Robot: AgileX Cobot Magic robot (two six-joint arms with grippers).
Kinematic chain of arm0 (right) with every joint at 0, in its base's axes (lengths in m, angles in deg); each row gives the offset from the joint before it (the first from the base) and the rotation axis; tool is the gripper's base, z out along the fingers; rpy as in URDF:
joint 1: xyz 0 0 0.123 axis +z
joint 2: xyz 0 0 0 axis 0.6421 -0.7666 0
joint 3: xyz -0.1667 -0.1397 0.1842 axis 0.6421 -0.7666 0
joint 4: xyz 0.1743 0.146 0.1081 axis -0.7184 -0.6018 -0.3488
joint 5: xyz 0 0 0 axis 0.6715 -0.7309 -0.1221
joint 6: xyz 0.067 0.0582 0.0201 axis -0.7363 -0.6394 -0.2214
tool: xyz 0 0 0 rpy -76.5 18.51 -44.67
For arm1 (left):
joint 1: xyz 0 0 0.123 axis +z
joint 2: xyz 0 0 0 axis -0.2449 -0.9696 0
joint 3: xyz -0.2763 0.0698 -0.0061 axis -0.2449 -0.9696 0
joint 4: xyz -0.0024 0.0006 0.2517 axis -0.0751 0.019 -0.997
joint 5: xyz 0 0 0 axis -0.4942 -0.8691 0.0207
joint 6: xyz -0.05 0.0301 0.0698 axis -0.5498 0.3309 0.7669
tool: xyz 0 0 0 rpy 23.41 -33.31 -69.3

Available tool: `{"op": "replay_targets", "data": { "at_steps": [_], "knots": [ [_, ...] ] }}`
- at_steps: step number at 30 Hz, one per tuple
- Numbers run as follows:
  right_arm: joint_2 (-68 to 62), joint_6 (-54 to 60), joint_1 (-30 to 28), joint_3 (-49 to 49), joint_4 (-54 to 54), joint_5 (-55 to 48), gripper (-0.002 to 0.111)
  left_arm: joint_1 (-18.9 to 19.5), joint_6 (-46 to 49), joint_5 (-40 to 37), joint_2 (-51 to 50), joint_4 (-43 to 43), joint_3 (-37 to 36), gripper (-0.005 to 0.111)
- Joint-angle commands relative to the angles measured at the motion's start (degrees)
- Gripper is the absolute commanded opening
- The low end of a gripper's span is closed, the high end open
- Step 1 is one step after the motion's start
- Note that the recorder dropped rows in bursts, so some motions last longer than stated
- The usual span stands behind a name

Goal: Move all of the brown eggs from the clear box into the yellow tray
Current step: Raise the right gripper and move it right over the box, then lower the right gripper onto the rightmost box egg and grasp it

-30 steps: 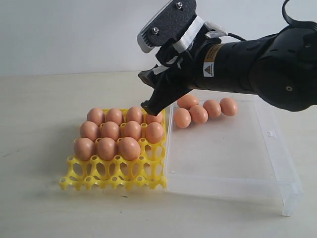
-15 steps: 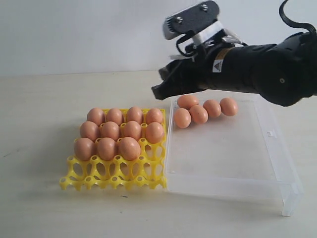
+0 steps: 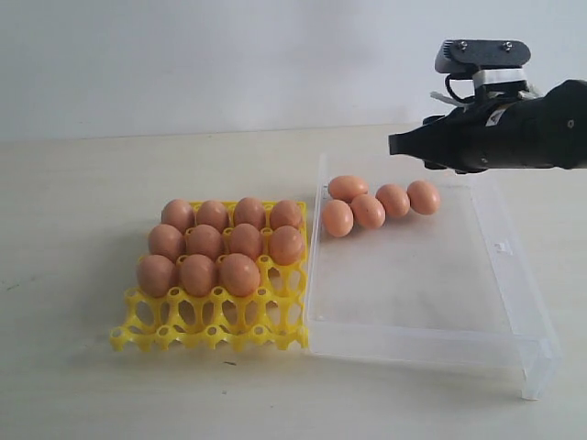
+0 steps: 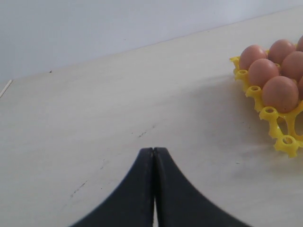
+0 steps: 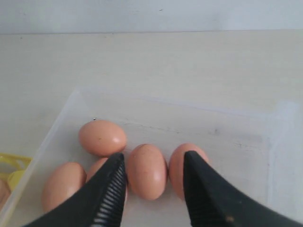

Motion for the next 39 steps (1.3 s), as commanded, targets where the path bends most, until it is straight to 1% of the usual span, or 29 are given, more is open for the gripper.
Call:
{"op": "replay_targets", "data": {
  "at_steps": [1, 5, 9, 11, 15, 18, 34, 39],
  "knots": [
    [0.1, 2.1, -1.2, 0.7, 0.2, -3.0, 0.041, -0.1, 0.0, 0.4, 0.3, 0.2, 0.2, 0.0],
    [-1.1, 2.8, -1.2, 4.9, 0.2, -10.0, 0.041, -0.1, 0.0, 0.4, 0.3, 0.2, 0.2, 0.0],
    [-3.7, 2.8, -1.2, 13.7, 1.8, -23.5, 0.046, -0.1, 0.0, 0.4, 0.3, 0.2, 0.2, 0.0],
    [-5.1, 2.2, -2.7, 18.2, 1.2, -29.2, 0.049, -0.1, 0.0, 0.4, 0.3, 0.2, 0.2, 0.0],
    [-7.6, -1.5, -4.4, 23.8, 7.8, -34.6, 0.052, -0.1, 0.0, 0.4, 0.3, 0.1, 0.2, 0.0],
    [-9.2, -2.0, -4.6, 26.4, 9.2, -38.3, 0.052, -0.1, 0.0, 0.4, 0.3, 0.1, 0.2, 0.0],
    [-12.9, -1.3, -5.3, 26.8, 9.8, -40.2, 0.052, -0.1, 0.0, 0.4, 0.3, 0.1, 0.2, 0.0],
    [-16.3, -0.9, -5.3, 27.9, 9.0, -39.4, 0.053, -0.1, 0.0, 0.4, 0.3, 0.1, 0.2, 0.0]
  ]
}}
